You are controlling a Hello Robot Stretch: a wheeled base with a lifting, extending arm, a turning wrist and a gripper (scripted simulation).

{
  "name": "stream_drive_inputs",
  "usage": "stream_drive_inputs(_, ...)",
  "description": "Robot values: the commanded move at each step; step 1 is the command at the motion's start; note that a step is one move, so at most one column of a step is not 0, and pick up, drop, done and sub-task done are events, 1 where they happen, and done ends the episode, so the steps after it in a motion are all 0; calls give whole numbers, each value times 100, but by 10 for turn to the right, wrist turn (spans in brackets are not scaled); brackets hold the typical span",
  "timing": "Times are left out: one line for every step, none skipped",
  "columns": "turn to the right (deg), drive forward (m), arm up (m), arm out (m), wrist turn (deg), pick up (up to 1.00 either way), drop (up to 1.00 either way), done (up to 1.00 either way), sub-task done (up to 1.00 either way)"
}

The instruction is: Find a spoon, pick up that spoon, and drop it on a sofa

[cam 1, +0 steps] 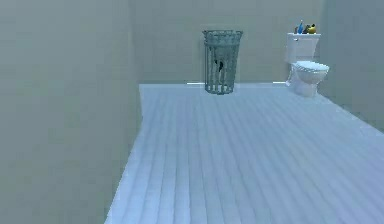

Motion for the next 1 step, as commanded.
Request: stream_drive_inputs(0, 100, 0, 0, 0, 0, 0, 0, 0)
